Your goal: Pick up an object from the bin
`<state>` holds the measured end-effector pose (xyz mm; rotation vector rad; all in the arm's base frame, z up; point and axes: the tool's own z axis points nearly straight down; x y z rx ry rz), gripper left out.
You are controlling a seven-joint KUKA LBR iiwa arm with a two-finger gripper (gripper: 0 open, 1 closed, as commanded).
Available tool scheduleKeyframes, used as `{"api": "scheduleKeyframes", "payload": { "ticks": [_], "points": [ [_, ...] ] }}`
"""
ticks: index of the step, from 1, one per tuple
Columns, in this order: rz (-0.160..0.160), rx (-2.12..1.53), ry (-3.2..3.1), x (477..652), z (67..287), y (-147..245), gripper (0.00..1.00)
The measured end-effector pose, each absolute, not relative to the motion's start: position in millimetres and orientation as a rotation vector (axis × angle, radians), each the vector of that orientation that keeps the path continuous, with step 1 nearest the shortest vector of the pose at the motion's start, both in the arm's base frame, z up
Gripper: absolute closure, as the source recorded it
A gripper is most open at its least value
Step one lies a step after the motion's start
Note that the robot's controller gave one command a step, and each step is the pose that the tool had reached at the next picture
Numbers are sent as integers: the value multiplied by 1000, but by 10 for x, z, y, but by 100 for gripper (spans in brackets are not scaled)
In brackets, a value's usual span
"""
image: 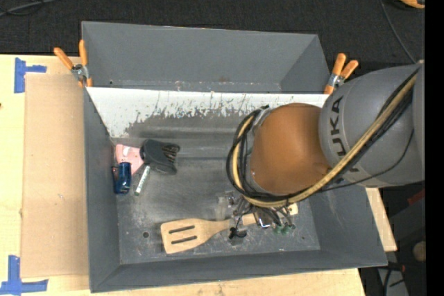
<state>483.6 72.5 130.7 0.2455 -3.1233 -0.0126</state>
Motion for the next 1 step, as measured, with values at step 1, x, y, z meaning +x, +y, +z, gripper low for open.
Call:
{"api": "scheduleKeyframes", "payload": {
  "ticks": [1],
  "points": [
    [-12, 199, -3123, 4829, 1903, 701, 100]
  ]
}}
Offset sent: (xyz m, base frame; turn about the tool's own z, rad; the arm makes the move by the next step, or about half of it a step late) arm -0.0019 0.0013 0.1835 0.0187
